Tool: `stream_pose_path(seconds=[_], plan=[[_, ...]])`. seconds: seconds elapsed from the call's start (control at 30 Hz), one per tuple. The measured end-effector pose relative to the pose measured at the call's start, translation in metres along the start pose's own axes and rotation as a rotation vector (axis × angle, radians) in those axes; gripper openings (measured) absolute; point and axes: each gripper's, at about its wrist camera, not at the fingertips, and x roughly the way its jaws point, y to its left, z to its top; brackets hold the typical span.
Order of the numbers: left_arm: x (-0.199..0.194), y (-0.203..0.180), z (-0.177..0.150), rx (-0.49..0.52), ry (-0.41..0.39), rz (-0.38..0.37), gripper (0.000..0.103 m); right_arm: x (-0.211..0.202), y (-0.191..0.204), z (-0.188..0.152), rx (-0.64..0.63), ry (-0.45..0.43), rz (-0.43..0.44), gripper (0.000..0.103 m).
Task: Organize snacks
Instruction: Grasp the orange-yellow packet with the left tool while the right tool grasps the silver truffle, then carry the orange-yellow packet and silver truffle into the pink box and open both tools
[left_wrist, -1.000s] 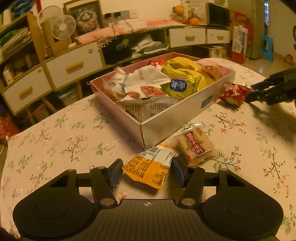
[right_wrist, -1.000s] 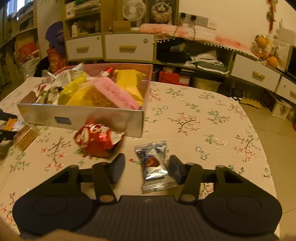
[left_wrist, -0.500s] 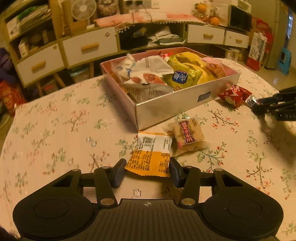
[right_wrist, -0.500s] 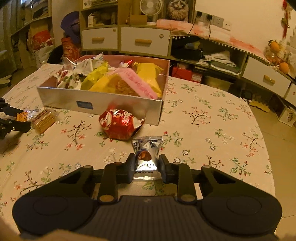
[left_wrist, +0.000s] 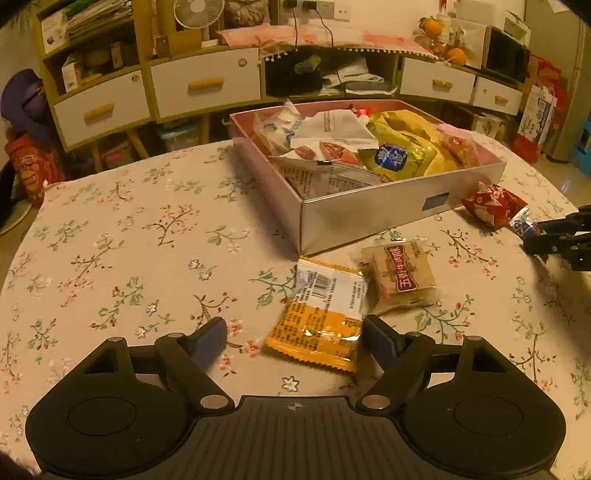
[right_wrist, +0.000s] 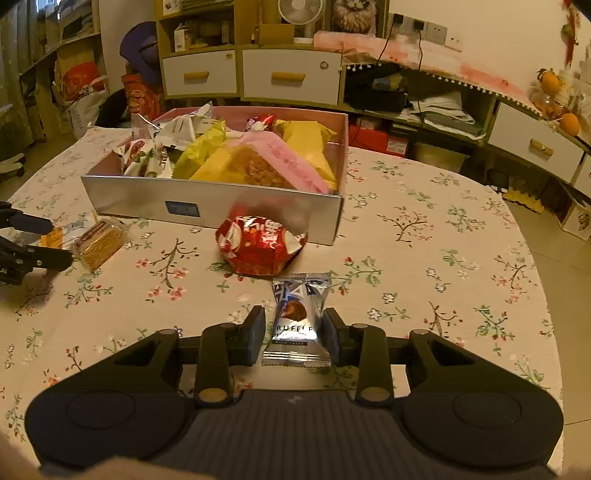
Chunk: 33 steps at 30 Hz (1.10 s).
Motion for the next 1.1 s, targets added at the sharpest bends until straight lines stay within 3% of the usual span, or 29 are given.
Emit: stream_pose_path(seconds=[0.17, 0.37, 1.1], plan=[[-0.002, -0.006, 0.003, 0.015, 0.007, -0.016, 0.062, 0.001, 0.006, 0.002, -0.001, 0.005, 0.021, 0.031], [-0.003, -0.012, 0.005, 0.023, 0.009, -0.021, 0.046, 0.0, 0.013, 0.002, -0.022, 0.006, 0.035, 0.025], [-0.023, -0.002, 0.008, -0.045, -0.004, 0.007, 0.043, -0.016, 0.021, 0.014, -0.007, -0.023, 0.093, 0.018]])
